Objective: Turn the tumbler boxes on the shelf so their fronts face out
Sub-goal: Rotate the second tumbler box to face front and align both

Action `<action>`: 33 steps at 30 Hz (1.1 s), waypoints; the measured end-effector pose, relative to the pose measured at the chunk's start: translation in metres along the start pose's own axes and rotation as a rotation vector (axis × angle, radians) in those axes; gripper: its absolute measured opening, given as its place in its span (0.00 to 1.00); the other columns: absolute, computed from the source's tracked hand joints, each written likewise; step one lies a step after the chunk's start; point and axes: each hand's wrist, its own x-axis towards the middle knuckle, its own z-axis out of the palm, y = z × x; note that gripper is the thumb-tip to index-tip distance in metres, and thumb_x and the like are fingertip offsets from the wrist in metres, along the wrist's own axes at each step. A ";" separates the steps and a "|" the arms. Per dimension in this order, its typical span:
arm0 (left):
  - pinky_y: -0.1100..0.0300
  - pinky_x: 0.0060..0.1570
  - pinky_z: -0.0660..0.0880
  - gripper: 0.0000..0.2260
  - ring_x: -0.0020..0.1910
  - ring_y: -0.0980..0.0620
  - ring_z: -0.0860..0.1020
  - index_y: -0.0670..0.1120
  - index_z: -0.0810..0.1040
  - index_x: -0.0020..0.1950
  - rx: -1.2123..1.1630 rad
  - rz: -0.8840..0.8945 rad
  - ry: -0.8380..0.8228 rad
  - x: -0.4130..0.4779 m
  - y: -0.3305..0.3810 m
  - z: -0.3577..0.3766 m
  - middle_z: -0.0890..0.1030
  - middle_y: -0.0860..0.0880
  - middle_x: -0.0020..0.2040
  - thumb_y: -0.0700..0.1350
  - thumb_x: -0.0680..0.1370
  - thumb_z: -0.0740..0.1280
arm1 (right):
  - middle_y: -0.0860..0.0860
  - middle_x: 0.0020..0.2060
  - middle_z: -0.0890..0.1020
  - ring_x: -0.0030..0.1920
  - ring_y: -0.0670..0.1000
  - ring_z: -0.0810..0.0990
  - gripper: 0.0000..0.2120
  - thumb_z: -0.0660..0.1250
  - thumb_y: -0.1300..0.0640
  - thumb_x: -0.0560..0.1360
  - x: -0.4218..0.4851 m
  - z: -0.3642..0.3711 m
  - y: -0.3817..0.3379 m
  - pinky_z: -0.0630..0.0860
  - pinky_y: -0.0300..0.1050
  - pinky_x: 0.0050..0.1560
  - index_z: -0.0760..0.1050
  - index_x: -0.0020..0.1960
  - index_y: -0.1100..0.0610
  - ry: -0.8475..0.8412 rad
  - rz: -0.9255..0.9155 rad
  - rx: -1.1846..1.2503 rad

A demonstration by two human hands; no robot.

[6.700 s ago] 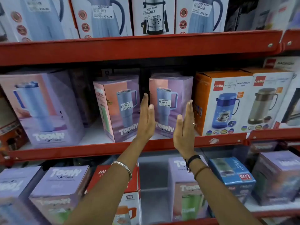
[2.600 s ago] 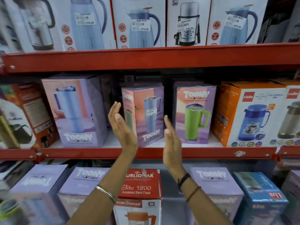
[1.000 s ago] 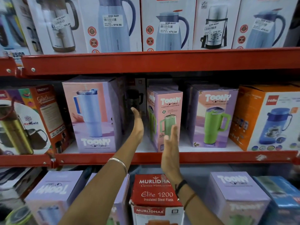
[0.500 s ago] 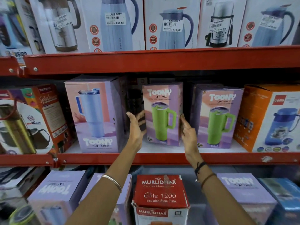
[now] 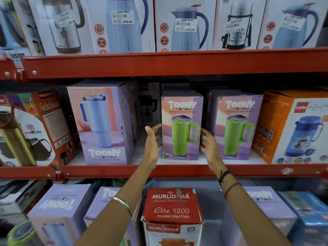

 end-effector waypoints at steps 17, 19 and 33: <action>0.39 0.70 0.62 0.47 0.74 0.43 0.62 0.61 0.62 0.72 0.218 -0.011 -0.061 -0.041 0.004 -0.006 0.62 0.49 0.77 0.81 0.57 0.44 | 0.60 0.69 0.70 0.68 0.56 0.68 0.22 0.45 0.56 0.80 -0.040 -0.003 -0.012 0.63 0.55 0.71 0.65 0.68 0.64 0.056 -0.022 0.004; 0.40 0.70 0.63 0.45 0.74 0.44 0.62 0.64 0.62 0.71 0.241 0.007 -0.068 -0.048 0.006 -0.006 0.62 0.50 0.77 0.81 0.57 0.44 | 0.61 0.69 0.70 0.69 0.57 0.68 0.22 0.46 0.56 0.80 -0.043 -0.005 -0.012 0.63 0.55 0.72 0.65 0.68 0.64 0.058 -0.014 0.019; 0.41 0.67 0.66 0.45 0.72 0.44 0.66 0.64 0.63 0.70 0.238 0.024 -0.101 -0.077 0.013 -0.013 0.65 0.48 0.75 0.81 0.57 0.44 | 0.54 0.61 0.75 0.62 0.55 0.74 0.26 0.53 0.51 0.74 -0.063 -0.015 -0.017 0.70 0.53 0.67 0.68 0.66 0.65 -0.006 -0.039 -0.031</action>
